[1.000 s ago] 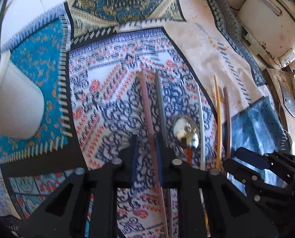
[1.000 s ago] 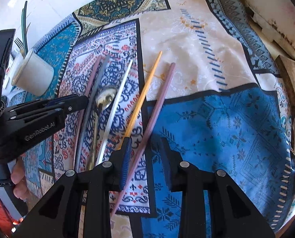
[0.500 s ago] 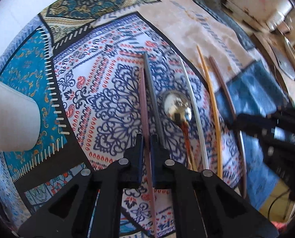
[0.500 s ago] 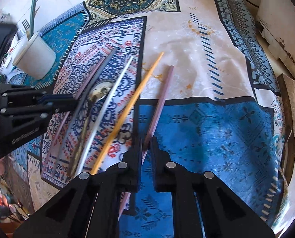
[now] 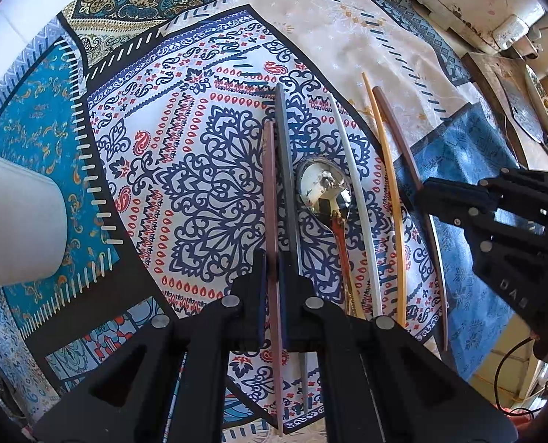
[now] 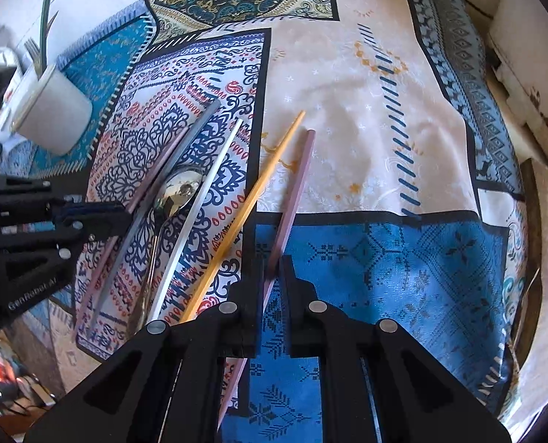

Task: Organize utensils
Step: 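Grasp a brown chopstick with the left tool while the right tool grasps a pink chopstick, then carry the brown chopstick with the left tool while the right tool carries the pink chopstick to the cup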

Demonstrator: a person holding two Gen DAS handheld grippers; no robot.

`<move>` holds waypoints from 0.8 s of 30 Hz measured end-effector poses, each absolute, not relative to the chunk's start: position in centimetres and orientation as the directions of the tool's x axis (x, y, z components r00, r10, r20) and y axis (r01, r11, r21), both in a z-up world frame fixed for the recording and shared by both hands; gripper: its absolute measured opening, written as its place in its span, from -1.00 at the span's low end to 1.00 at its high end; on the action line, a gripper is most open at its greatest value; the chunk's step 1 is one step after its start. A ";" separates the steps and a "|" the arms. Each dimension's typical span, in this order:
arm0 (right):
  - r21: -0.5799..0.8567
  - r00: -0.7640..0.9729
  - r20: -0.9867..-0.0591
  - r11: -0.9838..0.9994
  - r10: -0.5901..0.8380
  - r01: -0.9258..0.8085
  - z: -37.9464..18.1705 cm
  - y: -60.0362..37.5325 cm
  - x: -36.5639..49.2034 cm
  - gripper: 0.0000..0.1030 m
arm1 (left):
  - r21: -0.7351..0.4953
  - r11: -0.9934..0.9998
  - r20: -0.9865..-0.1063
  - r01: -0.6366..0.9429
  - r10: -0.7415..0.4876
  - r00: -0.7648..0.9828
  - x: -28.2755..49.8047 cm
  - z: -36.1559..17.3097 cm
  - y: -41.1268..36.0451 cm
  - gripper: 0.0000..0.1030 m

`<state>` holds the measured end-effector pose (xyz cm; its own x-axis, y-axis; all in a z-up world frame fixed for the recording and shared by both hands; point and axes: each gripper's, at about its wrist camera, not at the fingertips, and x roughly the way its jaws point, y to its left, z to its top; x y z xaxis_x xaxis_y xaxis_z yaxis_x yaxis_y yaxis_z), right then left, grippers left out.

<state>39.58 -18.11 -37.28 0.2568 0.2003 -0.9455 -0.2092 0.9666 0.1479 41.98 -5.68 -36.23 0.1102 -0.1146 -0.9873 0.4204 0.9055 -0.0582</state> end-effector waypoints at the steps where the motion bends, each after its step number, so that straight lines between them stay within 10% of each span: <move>1: 0.155 0.255 -0.945 0.966 0.206 -0.206 -37.3 -18.0 39.6 -0.88 | -0.057 0.909 -0.987 0.412 -0.114 0.113 41.9 -36.2 -5.6 -0.92; 24: 0.127 0.308 -0.933 0.971 0.186 -0.202 -34.7 -19.0 38.2 -0.87 | -0.062 0.955 -0.898 0.290 -0.180 0.401 35.6 -26.5 0.5 -0.92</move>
<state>38.21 -19.04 -34.66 0.3076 0.1860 -0.9332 -0.2018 0.9712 0.1271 35.61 0.49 -26.54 0.4011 -0.1799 -0.8982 0.2897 0.9551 -0.0620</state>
